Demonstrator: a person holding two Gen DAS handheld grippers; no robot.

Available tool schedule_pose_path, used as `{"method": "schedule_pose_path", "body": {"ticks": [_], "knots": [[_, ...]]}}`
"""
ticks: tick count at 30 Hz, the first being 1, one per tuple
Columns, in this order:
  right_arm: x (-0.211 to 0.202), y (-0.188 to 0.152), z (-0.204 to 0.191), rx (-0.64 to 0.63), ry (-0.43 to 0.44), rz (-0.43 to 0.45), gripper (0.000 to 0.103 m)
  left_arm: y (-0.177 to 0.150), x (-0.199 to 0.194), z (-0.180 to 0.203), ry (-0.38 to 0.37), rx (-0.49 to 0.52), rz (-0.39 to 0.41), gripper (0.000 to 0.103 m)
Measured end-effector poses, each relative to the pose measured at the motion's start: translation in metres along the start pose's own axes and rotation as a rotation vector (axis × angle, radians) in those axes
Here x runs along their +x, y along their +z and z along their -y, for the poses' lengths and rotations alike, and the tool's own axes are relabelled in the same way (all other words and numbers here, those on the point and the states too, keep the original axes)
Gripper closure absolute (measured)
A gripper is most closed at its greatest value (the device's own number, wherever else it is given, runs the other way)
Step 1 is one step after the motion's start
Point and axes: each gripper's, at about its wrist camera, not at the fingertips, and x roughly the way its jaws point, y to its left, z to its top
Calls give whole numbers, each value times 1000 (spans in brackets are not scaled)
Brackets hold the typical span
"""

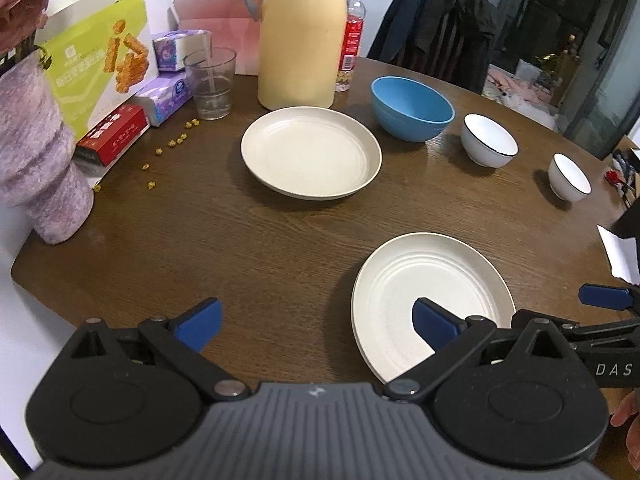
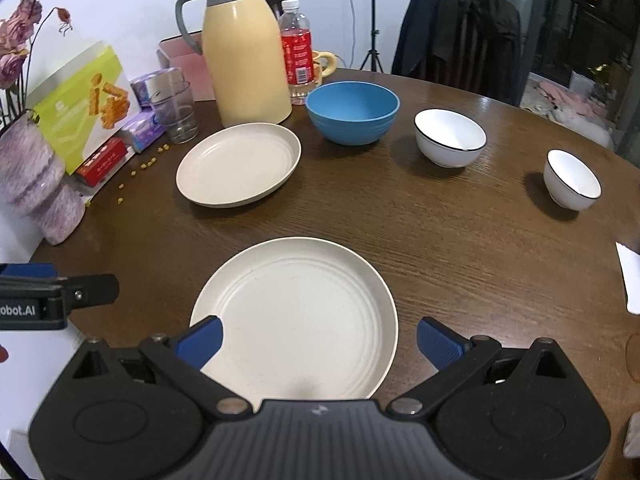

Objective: Organize plates and bowls
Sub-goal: 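Move both tools toward the cream plate beside the yellow thermos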

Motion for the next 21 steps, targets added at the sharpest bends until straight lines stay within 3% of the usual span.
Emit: {"method": "schedule_pose_path", "body": {"ticks": [10, 21], "knots": [[15, 21, 5, -20, 28, -5, 0, 19, 7, -15, 67, -50, 1, 0], [54, 65, -9, 38, 59, -18, 0, 61, 48, -40, 86, -54, -18, 0]]}}
